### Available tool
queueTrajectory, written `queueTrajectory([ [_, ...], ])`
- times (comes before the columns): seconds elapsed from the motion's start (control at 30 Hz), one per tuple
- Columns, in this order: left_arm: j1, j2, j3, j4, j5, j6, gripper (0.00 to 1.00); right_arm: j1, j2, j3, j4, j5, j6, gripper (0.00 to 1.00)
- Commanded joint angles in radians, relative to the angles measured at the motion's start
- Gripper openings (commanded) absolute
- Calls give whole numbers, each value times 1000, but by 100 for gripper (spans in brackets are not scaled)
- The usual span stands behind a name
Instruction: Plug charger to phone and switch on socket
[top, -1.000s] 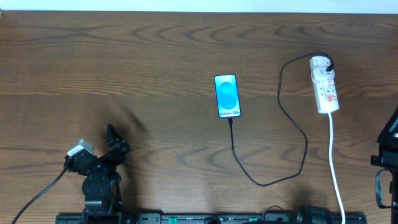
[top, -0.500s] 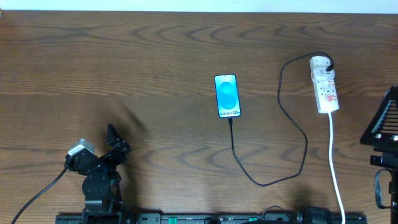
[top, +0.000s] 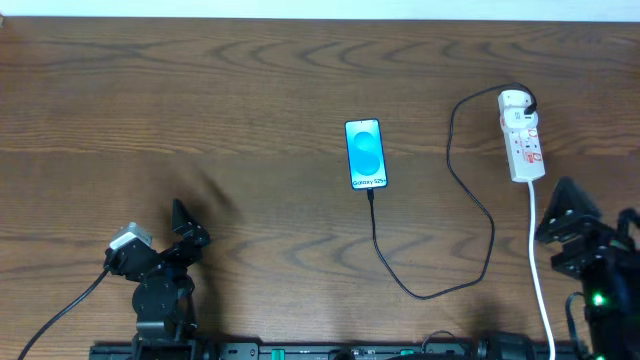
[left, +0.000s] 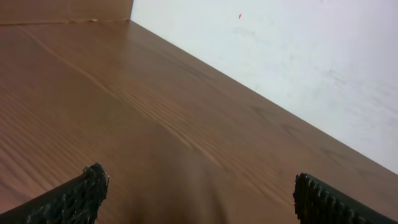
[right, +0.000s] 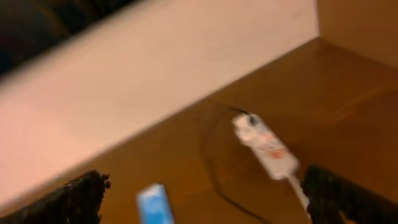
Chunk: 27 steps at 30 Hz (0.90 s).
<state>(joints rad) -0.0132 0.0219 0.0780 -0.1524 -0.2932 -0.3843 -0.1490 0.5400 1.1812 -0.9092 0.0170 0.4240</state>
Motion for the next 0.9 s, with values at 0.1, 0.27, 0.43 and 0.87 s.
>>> queueTrajectory([
  [0.1,3,3,-27,-7,-6,18,98,6,3,-275,150,37,-157,99],
  [0.27,3,3,-27,-6,-6,18,98,8,0,-572,564,-87,-156,99],
  [0.43,3,3,-27,-6,-6,18,98,7,-17,-888,1013,-188,-114,99],
  [0.87,3,3,-27,-6,-6,18,98,66,-534,-1176,846,-27,-107,99],
])
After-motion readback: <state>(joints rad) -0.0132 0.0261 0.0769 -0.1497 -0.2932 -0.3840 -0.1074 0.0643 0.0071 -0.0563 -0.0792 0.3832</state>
